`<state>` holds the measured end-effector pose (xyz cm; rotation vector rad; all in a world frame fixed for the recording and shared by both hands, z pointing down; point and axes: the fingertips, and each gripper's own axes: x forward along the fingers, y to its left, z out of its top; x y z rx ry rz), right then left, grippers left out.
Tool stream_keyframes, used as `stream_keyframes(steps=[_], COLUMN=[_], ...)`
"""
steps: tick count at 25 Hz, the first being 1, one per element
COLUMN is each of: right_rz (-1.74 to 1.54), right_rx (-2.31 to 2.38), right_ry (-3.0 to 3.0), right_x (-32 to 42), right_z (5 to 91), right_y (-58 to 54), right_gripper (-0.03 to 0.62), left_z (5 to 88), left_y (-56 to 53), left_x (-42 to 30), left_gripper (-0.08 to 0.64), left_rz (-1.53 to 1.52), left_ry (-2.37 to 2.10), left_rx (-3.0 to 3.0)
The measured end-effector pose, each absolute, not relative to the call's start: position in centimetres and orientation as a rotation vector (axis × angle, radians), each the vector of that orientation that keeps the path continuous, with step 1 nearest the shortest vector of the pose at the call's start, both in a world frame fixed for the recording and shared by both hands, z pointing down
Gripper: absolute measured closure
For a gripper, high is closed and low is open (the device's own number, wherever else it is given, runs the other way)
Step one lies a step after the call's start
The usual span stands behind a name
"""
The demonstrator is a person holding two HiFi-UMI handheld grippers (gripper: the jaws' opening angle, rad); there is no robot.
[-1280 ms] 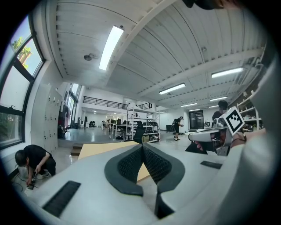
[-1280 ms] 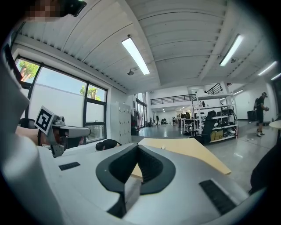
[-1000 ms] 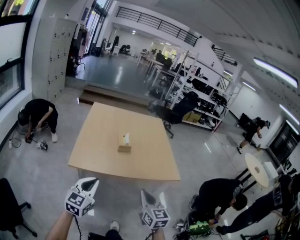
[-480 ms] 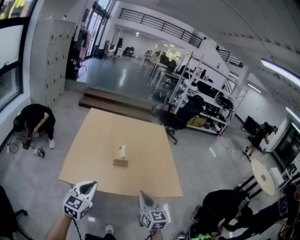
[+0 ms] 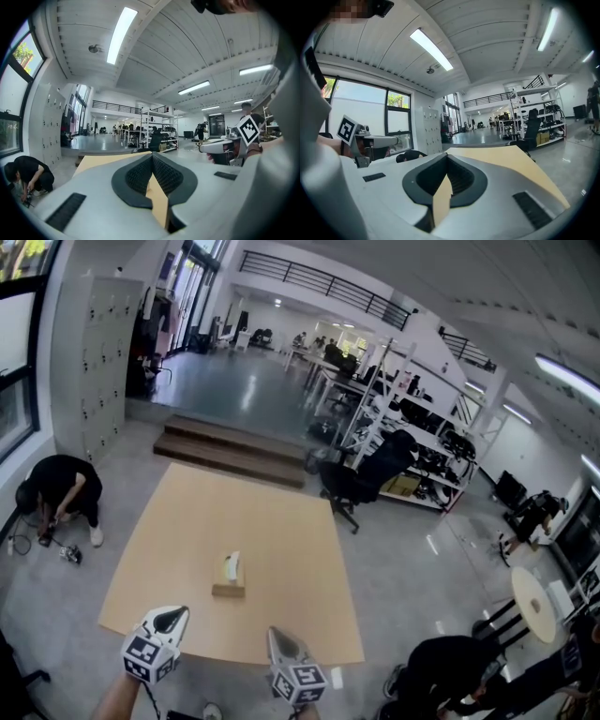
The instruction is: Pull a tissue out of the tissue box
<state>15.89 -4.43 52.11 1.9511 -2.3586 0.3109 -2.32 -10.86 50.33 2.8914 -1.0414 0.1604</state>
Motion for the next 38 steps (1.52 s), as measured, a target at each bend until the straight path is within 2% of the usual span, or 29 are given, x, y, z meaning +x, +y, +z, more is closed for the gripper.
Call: stream_keyframes(steps=[14,38], right_rz=[0.369,0.356], right_rx=[1.826,1.836], right_ry=[-2.426,-2.435], right_x=[18.5,19.2], right_z=[54.0,54.7], right_y=[-13.4,-21.7], right_gripper=[0.592,0.592], left_z=[51.1,53.6], left_y=[-19.0,-27.5], left_x=[0.4,1.1], left_gripper=[0.552,0.552], left_rz=[0.201,0.211], left_ry=[-1.193,-1.203], left_rx=[2.836,2.797])
